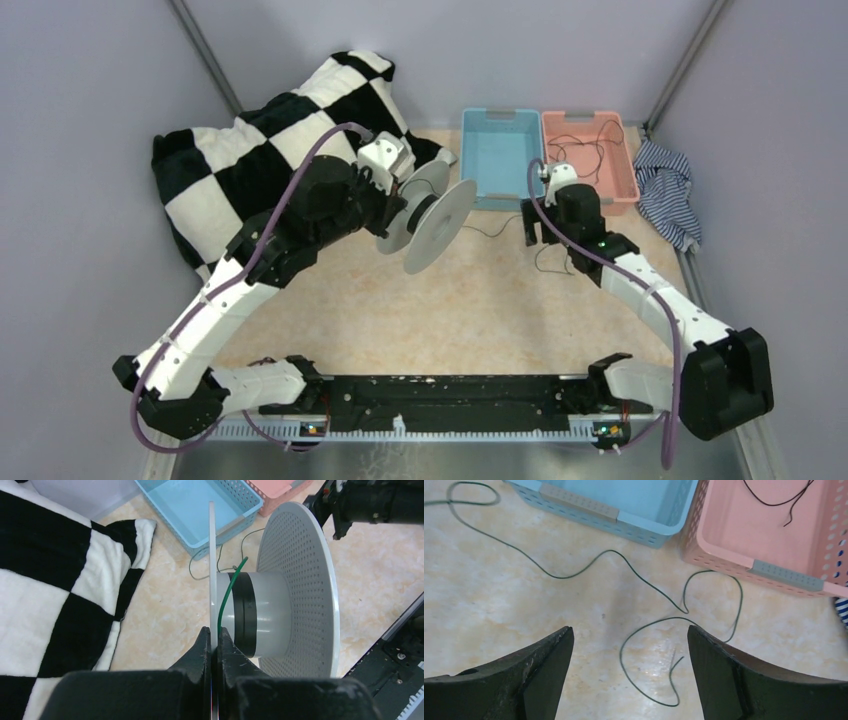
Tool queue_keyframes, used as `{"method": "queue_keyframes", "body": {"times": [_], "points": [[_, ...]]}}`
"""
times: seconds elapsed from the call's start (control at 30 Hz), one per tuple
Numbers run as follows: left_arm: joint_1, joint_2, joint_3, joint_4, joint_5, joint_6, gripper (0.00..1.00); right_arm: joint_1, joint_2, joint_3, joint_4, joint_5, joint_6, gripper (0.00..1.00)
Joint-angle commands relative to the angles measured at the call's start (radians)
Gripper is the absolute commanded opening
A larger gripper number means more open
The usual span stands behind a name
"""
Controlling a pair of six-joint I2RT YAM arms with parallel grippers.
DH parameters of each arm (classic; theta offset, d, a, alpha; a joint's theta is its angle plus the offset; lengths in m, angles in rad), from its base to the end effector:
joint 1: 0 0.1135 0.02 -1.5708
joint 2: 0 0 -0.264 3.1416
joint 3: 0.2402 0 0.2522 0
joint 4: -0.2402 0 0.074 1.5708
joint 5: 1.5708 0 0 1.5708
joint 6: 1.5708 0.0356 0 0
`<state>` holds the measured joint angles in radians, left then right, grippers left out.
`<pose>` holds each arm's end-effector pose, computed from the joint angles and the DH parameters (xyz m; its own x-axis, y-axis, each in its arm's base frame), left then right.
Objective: Wrap the cables
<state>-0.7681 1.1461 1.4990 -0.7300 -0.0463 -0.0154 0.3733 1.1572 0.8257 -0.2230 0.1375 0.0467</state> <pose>0.1610 -0.1532 0.4547 -0.2750 0.2443 -0.9299 0.6589 0.7522 0.0027 0.2420 0.0895 0.2747 -0.5015 -0.1468 -0.8526 -0.2296 0.9728 -0.0324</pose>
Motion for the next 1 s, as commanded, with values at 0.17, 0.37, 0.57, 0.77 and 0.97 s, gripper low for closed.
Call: {"method": "queue_keyframes", "body": {"times": [0.17,0.37,0.57,0.77,0.97], "points": [[0.006,-0.065,0.012,0.078,-0.031,-0.042,0.0,-0.008,0.191,0.006,0.117,0.037,-0.328,0.84],[0.006,-0.081,-0.002,0.112,-0.039,-0.067,0.0,-0.048,0.3,0.033,0.16,0.003,-0.345,0.86],[0.006,-0.086,0.002,0.124,-0.038,-0.077,0.0,-0.052,0.386,0.078,0.172,0.004,-0.359,0.86],[0.006,-0.09,0.001,0.148,-0.079,-0.098,0.0,-0.051,0.241,0.12,0.055,-0.007,-0.167,0.87],[0.008,-0.109,-0.049,0.23,-0.135,-0.122,0.0,-0.036,0.002,0.017,-0.028,-0.121,0.299,0.91]]}}
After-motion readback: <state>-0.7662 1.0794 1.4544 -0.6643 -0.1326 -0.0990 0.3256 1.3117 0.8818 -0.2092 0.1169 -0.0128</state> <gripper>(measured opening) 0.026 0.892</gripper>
